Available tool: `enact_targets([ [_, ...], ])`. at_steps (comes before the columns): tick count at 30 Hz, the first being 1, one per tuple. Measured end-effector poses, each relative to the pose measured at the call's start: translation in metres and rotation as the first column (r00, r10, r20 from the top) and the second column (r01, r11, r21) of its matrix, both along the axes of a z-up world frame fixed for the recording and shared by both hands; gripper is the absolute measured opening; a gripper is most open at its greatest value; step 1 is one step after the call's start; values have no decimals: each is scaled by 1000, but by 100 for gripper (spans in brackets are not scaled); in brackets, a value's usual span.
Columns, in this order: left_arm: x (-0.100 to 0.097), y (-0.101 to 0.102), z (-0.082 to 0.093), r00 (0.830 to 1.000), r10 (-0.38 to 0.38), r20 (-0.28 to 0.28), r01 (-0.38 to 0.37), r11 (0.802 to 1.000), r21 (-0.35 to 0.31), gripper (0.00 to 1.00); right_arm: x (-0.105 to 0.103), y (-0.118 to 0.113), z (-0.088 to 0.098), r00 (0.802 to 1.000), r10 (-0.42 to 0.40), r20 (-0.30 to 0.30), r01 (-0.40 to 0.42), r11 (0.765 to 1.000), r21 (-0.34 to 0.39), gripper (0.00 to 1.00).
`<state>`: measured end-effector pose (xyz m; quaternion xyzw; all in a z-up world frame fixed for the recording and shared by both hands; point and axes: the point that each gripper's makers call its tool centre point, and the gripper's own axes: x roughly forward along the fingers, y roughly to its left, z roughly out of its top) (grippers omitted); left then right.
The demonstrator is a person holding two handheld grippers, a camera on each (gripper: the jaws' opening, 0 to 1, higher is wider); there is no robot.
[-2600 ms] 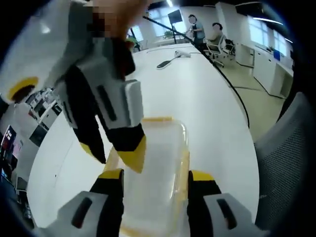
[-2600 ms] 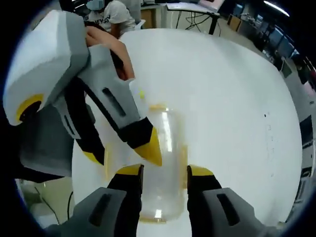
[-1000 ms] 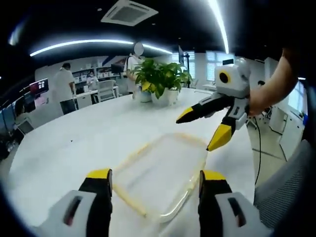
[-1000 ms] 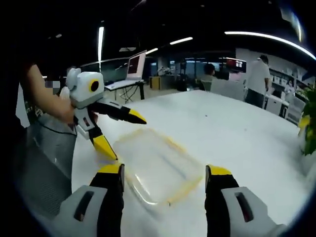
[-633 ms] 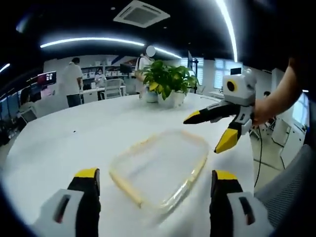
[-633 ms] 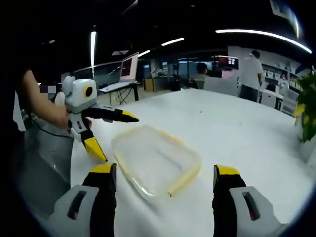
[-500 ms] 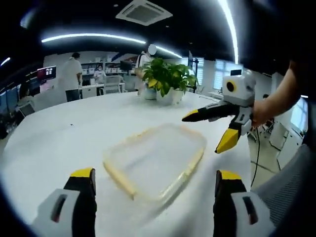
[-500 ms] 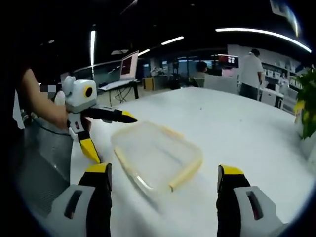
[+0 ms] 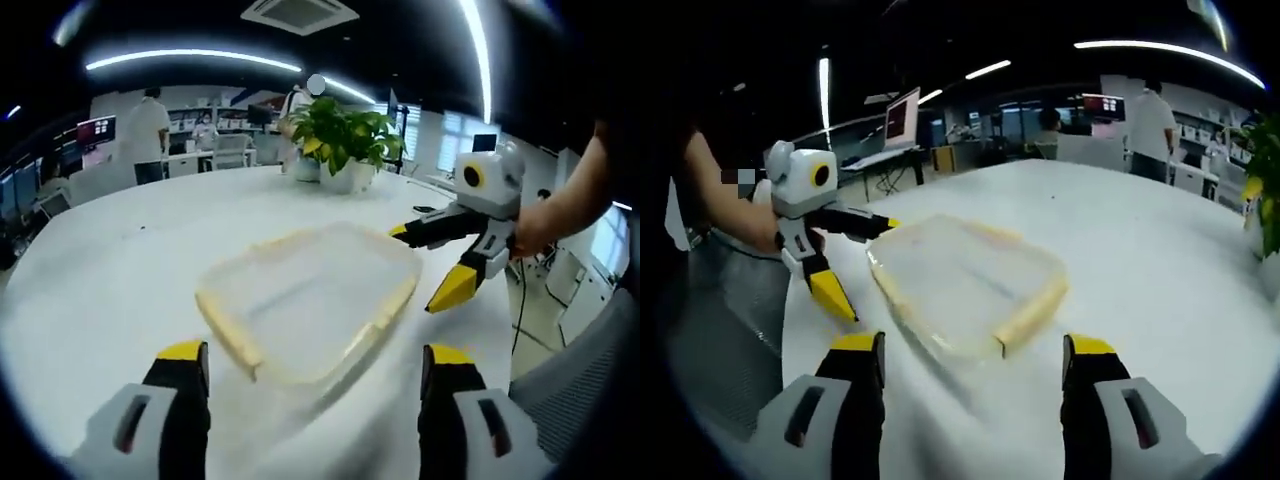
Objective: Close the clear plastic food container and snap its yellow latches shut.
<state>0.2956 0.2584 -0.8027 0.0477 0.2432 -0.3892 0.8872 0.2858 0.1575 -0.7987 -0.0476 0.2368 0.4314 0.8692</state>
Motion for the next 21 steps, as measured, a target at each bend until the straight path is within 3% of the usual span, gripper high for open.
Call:
enact_targets([
  [2,2,2,-3,1000,14,-3,-14,1000,8,81,-1,2,-3,1000,2,-8,-2,1000,4,69],
  [4,2,2,-6,999,34,-42,-34,999,-8,78,-4,5,-6,1000,15,-14,-15,1000,-4,68],
  [11,3,5,-19,998,43,-53,-42,999,22,72,-4,1,-16,999,1,-36,-1,1000,-19,62],
  [16,0,6,-25,997,26,-69,-23,999,49,56,-3,0,-20,1000,-2,-22,1,1000,-25,54],
  [21,3,11,-27,996,55,-75,-51,997,66,46,-2,1,-23,1000,6,-25,-7,999,-41,47],
])
